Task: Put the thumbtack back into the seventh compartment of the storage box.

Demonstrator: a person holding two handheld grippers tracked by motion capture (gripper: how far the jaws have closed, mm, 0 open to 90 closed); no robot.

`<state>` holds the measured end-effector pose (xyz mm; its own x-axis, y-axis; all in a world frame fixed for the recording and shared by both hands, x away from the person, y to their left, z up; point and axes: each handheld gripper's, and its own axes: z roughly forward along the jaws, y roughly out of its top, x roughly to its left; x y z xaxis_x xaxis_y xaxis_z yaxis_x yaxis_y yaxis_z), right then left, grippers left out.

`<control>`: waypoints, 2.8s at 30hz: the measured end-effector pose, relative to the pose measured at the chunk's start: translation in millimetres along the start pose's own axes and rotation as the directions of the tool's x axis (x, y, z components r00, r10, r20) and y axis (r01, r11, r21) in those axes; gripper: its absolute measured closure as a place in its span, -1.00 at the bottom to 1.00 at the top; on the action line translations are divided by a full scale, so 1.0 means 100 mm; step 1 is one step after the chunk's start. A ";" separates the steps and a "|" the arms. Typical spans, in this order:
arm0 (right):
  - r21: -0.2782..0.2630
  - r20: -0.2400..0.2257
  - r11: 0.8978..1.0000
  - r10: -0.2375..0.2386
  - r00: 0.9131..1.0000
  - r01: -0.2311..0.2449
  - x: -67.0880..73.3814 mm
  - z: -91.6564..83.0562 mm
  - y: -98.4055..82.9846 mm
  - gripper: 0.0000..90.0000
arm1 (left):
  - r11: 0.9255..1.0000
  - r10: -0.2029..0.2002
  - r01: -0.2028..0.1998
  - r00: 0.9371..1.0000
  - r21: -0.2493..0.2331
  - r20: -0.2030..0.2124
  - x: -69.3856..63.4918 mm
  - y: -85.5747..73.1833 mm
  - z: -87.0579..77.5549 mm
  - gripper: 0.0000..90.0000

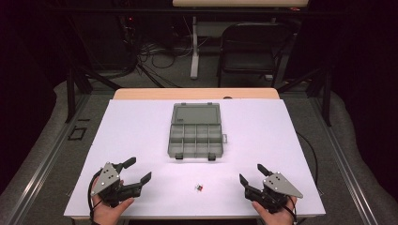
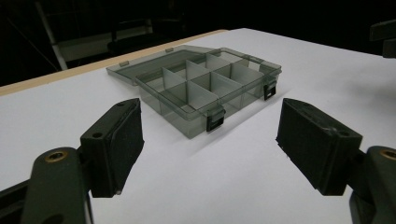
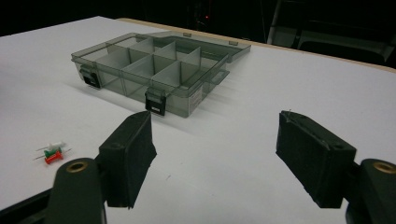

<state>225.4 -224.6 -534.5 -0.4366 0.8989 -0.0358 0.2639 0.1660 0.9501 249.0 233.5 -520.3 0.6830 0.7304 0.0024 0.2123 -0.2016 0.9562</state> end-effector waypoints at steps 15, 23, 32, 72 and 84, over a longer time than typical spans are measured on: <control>0.102 -0.031 0.994 -0.027 0.999 0.030 0.05 0.08 -0.01 -0.33 | 0.999 -0.028 0.028 1.000 0.023 -0.002 0.02 -0.01 0.02 -0.50; 0.164 -0.063 0.986 -0.026 0.998 0.036 0.10 0.12 -0.01 -0.31 | 0.999 -0.033 0.033 0.999 0.035 -0.002 0.02 -0.01 0.02 -0.50; 0.213 -0.096 0.975 -0.038 0.995 0.058 0.20 0.17 0.11 -0.29 | 0.998 -0.042 0.042 0.999 0.049 0.000 0.00 -0.01 0.02 -0.50; 0.332 -0.370 0.911 -0.113 0.922 0.245 0.83 0.78 0.29 0.13 | 0.995 -0.026 0.023 0.999 0.097 0.027 -0.03 -0.02 0.08 -0.49; 0.346 -0.412 0.904 -0.092 0.907 0.249 0.95 0.88 0.17 0.16 | 0.995 -0.026 0.022 0.999 0.100 0.032 -0.03 -0.03 0.08 -0.49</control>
<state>264.0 -101.2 -549.3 -0.7745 0.6325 0.0076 0.4277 0.5146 0.7431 252.3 226.7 -525.1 0.6991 0.7143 -0.0314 0.2966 -0.2498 0.9218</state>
